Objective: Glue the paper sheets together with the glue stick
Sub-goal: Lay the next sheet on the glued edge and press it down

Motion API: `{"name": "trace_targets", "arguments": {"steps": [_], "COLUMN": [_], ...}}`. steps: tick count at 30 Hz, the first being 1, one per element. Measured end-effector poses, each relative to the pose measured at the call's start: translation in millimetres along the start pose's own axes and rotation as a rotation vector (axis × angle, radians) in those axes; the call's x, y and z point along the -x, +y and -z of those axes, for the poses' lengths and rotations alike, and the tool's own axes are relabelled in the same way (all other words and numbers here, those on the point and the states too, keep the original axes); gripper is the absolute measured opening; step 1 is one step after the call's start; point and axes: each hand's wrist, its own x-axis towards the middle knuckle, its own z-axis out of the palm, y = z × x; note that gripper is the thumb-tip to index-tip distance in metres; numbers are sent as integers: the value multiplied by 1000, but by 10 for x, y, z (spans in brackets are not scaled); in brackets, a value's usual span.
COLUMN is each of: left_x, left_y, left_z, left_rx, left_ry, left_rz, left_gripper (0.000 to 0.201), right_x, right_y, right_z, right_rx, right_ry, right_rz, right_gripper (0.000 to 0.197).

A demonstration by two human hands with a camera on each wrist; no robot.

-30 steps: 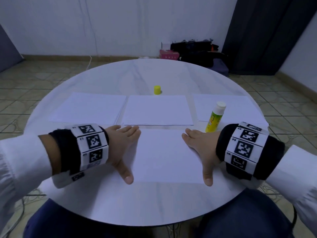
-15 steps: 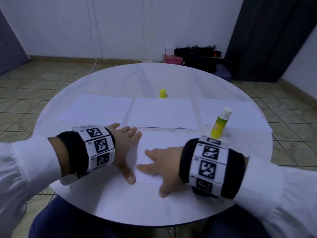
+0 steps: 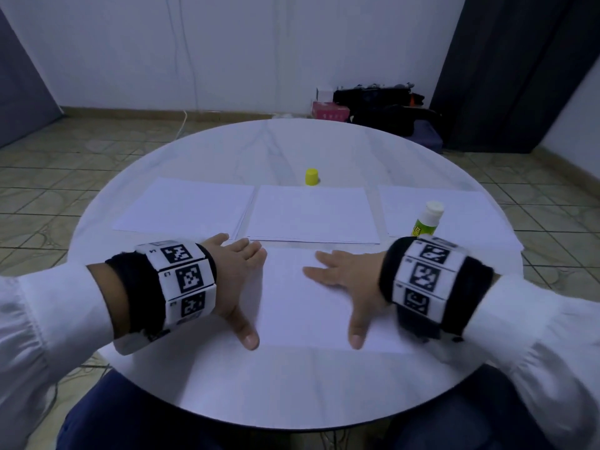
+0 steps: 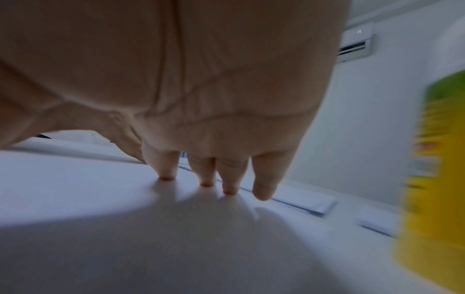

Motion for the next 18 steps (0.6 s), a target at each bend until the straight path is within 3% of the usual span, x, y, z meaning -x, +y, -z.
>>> {"name": "trace_targets", "arguments": {"steps": [6, 12, 16, 18], "left_x": [6, 19, -7, -29], "left_y": [8, 4, -14, -8], "left_z": [4, 22, 42, 60], "left_rx": [-7, 44, 151, 229], "left_ry": [10, 12, 47, 84], "left_rz": [-2, -13, -39, -9], "left_gripper": [146, 149, 167, 165], "right_x": [259, 327, 270, 242], "right_y": [364, 350, 299, 287], "right_z": [-172, -219, -154, -140], "right_rx": [-18, 48, 94, 108], "right_ry": [-80, -78, -77, -91], "right_rz": [-149, -225, -243, -256], "right_gripper": [136, 139, 141, 143]}}
